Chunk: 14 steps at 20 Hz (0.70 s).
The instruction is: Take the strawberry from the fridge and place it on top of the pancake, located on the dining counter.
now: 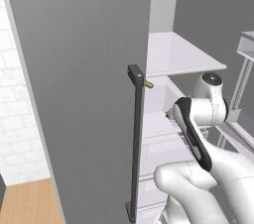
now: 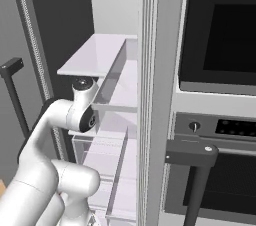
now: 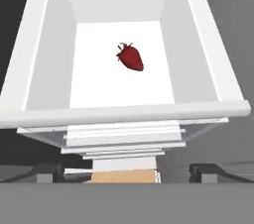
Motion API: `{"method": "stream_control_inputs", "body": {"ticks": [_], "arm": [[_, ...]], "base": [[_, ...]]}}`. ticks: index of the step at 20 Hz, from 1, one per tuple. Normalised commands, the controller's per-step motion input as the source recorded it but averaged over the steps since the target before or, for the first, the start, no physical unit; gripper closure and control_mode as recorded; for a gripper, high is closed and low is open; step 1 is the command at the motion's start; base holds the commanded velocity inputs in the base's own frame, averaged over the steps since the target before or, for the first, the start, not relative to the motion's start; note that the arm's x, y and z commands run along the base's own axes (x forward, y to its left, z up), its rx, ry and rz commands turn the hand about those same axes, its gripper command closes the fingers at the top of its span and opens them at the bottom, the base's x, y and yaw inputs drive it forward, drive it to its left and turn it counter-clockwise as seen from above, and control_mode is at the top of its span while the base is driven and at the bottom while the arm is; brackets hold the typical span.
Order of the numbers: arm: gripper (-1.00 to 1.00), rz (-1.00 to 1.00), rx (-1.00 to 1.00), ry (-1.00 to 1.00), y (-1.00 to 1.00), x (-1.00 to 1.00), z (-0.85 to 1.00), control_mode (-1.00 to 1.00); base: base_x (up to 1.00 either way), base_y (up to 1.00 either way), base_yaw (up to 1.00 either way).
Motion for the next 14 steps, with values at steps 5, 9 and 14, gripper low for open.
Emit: {"method": "stream_control_inputs", "body": {"ticks": [5,9,14], "arm": [[-1.0,0.12,-0.08,-0.05,0.0,0.65,-0.41,-1.0],[-1.0,0.05,-0.02,0.03,0.0,0.44,-0.19,-1.0],[-1.0,0.01,0.0,0.03,-0.02,0.27,-0.05,-1.0]], "base": [[0.0,0.0,0.0],[0.0,0.0,0.0],[0.0,0.0,0.0]]}}
